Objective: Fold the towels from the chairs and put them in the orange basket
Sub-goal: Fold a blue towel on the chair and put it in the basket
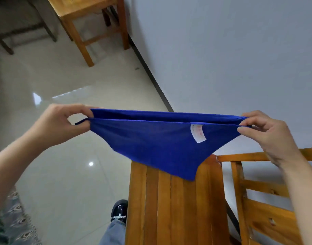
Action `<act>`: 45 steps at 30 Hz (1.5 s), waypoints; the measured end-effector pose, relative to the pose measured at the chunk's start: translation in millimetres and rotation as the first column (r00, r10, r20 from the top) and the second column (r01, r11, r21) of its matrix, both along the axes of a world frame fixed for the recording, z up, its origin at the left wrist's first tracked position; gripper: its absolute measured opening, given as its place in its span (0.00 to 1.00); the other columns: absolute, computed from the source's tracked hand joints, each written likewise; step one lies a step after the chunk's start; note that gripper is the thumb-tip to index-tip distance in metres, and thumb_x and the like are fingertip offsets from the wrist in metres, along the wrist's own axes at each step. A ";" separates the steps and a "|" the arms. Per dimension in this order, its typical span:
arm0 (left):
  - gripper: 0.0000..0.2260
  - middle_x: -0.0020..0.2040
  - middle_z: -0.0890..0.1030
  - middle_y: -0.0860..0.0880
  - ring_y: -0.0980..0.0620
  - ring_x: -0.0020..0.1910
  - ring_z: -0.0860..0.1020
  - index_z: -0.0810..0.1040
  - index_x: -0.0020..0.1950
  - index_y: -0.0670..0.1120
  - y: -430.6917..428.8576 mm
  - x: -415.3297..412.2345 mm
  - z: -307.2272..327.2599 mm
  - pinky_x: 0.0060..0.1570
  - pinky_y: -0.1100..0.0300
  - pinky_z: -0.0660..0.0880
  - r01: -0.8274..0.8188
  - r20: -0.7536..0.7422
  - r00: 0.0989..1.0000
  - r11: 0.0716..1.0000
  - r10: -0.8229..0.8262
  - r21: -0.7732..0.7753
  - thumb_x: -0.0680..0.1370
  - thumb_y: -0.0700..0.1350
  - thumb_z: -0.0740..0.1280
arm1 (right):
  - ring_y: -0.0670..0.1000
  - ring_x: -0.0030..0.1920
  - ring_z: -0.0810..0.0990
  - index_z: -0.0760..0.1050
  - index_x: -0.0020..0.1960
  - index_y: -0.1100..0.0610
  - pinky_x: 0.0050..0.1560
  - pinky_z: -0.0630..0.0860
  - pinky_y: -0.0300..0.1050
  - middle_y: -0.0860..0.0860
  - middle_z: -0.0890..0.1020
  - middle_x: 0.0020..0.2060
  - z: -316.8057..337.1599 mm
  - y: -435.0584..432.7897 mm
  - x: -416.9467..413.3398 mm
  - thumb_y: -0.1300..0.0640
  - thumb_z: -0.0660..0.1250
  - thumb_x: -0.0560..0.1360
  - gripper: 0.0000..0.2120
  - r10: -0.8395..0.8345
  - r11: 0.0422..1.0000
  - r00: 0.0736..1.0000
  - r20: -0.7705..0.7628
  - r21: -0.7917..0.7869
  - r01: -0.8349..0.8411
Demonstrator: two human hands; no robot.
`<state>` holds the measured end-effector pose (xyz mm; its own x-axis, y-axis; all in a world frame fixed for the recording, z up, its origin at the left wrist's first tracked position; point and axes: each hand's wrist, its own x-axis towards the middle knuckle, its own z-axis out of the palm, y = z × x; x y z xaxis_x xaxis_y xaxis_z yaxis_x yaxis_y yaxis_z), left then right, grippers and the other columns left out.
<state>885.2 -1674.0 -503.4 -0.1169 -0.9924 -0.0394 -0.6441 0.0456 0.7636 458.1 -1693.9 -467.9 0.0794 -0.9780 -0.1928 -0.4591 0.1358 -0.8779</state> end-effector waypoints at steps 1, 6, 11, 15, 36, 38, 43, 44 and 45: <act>0.08 0.44 0.78 0.75 0.68 0.42 0.77 0.76 0.35 0.64 0.9 -2.2 11.6 0.45 0.72 0.72 -0.008 -0.057 0.998 1.000 0.009 0.014 0.64 0.49 0.65 | 0.35 0.41 0.78 0.80 0.32 0.45 0.39 0.74 0.25 0.33 0.79 0.37 7.8 2.3 -3.3 0.64 0.68 0.72 0.16 0.004 1.000 1.000 -0.017 -0.007 -0.004; 0.06 0.44 0.81 0.70 0.54 0.40 0.80 0.78 0.37 0.58 34.1 -7.9 26.1 0.43 0.62 0.75 0.047 -0.054 0.998 0.993 -0.041 0.110 0.62 0.52 0.65 | 0.35 0.39 0.79 0.80 0.35 0.47 0.40 0.71 0.22 0.34 0.80 0.38 22.3 45.0 -13.1 0.71 0.69 0.68 0.18 0.002 0.996 0.991 -0.134 0.087 0.010; 0.12 0.40 0.83 0.57 0.57 0.41 0.80 0.80 0.38 0.58 92.7 -19.7 -14.2 0.44 0.67 0.73 0.072 -0.116 0.993 0.929 -0.032 0.363 0.59 0.56 0.63 | 0.41 0.41 0.79 0.79 0.35 0.52 0.41 0.74 0.28 0.43 0.82 0.38 -9.8 109.6 -25.0 0.70 0.68 0.70 0.15 0.011 0.974 0.978 -0.207 0.223 0.036; 0.11 0.38 0.83 0.54 0.64 0.36 0.79 0.81 0.34 0.52 139.1 -32.0 -69.1 0.39 0.73 0.72 0.061 -0.161 0.986 0.823 0.038 0.565 0.70 0.36 0.69 | 0.50 0.44 0.78 0.75 0.40 0.56 0.40 0.70 0.36 0.52 0.79 0.39 -56.1 155.3 -26.9 0.67 0.65 0.74 0.08 0.034 0.909 0.957 -0.287 0.407 0.090; 0.15 0.26 0.78 0.53 0.60 0.27 0.74 0.79 0.32 0.45 257.5 -39.6 -148.4 0.33 0.70 0.71 0.000 -0.103 0.970 0.426 0.220 0.905 0.71 0.26 0.67 | 0.44 0.42 0.76 0.70 0.42 0.51 0.39 0.72 0.33 0.47 0.76 0.40 -130.8 239.1 -31.6 0.60 0.61 0.78 0.07 0.570 0.532 0.764 -0.302 0.844 -0.064; 0.15 0.26 0.78 0.53 0.58 0.27 0.74 0.79 0.32 0.45 263.4 -38.8 -151.2 0.33 0.69 0.71 0.019 -0.100 0.977 0.391 0.189 0.920 0.71 0.26 0.66 | 0.45 0.40 0.76 0.71 0.43 0.51 0.38 0.70 0.33 0.47 0.76 0.40 -131.7 240.2 -29.9 0.60 0.61 0.77 0.06 0.590 0.490 0.760 -0.272 0.869 -0.069; 0.11 0.24 0.75 0.54 0.58 0.24 0.70 0.76 0.37 0.43 260.8 -39.1 -154.2 0.28 0.68 0.67 0.046 -0.101 0.984 0.335 0.146 0.941 0.73 0.28 0.64 | 0.44 0.32 0.70 0.70 0.40 0.53 0.31 0.66 0.33 0.48 0.73 0.33 -129.9 233.8 -24.3 0.64 0.62 0.74 0.07 0.588 0.412 0.781 -0.210 0.909 -0.067; 0.11 0.24 0.74 0.53 0.57 0.25 0.69 0.76 0.37 0.43 259.2 -39.0 -154.0 0.28 0.68 0.66 0.036 -0.099 0.981 0.340 0.168 0.940 0.74 0.28 0.64 | 0.45 0.32 0.71 0.70 0.40 0.54 0.32 0.67 0.34 0.49 0.73 0.33 -130.4 232.7 -23.8 0.64 0.62 0.74 0.07 0.549 0.442 0.805 -0.225 0.896 -0.051; 0.11 0.26 0.74 0.52 0.55 0.27 0.69 0.76 0.37 0.43 256.6 -38.8 -153.4 0.29 0.67 0.66 0.021 -0.099 0.974 0.355 0.203 0.935 0.74 0.28 0.64 | 0.45 0.32 0.72 0.71 0.41 0.55 0.33 0.68 0.35 0.50 0.75 0.33 -131.3 231.1 -23.3 0.64 0.63 0.74 0.06 0.489 0.490 0.835 -0.254 0.871 -0.022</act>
<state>846.4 -1417.4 -656.8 -0.1432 -0.3402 -0.9294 -0.4548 -0.8114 0.3671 434.8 -1462.8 -599.2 -0.0188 -0.3017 -0.9532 -0.8694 0.4757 -0.1334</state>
